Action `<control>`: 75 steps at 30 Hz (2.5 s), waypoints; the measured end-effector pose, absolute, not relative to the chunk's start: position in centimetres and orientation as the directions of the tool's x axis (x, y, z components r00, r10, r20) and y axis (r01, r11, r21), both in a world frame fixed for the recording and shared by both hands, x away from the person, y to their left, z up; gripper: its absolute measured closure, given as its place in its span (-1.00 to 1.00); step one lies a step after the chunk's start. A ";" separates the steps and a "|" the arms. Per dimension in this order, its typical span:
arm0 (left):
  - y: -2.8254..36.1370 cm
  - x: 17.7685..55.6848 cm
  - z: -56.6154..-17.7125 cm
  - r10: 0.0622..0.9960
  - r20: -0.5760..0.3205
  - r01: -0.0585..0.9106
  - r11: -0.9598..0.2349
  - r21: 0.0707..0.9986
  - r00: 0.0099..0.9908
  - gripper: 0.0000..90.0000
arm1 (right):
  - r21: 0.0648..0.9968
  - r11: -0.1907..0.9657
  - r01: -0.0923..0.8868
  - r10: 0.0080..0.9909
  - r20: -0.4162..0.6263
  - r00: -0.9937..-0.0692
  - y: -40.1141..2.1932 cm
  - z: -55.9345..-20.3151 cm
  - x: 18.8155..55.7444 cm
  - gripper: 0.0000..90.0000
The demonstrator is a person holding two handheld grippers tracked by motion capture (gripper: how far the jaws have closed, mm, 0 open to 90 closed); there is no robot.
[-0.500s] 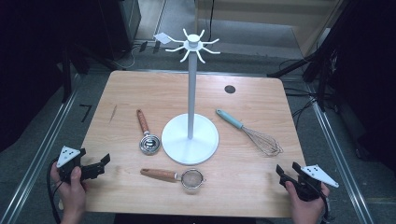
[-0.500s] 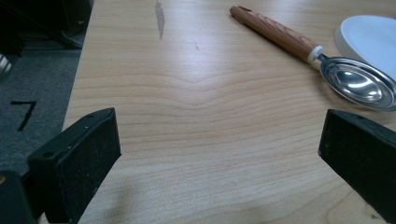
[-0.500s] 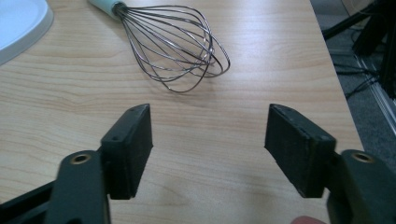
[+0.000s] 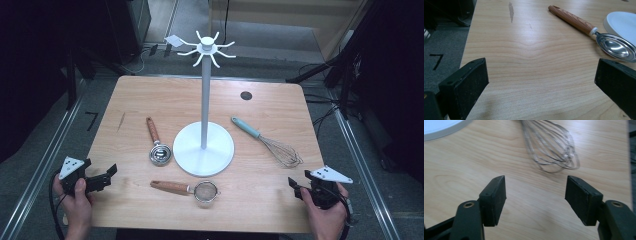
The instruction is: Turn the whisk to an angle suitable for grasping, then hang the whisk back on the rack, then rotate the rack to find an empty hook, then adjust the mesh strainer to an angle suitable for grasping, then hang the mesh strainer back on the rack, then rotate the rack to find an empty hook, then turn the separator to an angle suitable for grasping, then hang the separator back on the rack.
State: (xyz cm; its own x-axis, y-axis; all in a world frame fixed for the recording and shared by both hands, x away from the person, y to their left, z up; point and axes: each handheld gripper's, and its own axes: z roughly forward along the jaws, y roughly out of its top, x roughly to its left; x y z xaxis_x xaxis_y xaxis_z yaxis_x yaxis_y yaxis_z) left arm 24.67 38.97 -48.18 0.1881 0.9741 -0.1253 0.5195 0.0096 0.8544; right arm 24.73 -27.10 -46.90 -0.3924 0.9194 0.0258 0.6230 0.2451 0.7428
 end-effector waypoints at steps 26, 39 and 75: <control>38.9 24.5 -48.2 0.971 -0.130 0.517 0.007 0.856 0.201 -1.00 | 0.568 0.541 0.620 0.795 -0.106 -0.597 -23.2 -42.5 32.8 -0.17; 38.9 24.5 -48.2 0.969 -0.134 0.519 0.008 0.855 0.206 -1.00 | 0.484 0.598 0.639 0.761 -0.095 -0.641 -21.3 -42.0 36.8 -0.06; 39.0 24.6 -48.2 0.967 -0.140 0.526 0.008 0.850 0.212 -1.00 | 0.264 0.654 0.709 0.736 -0.009 -0.676 -17.6 -43.0 45.0 0.30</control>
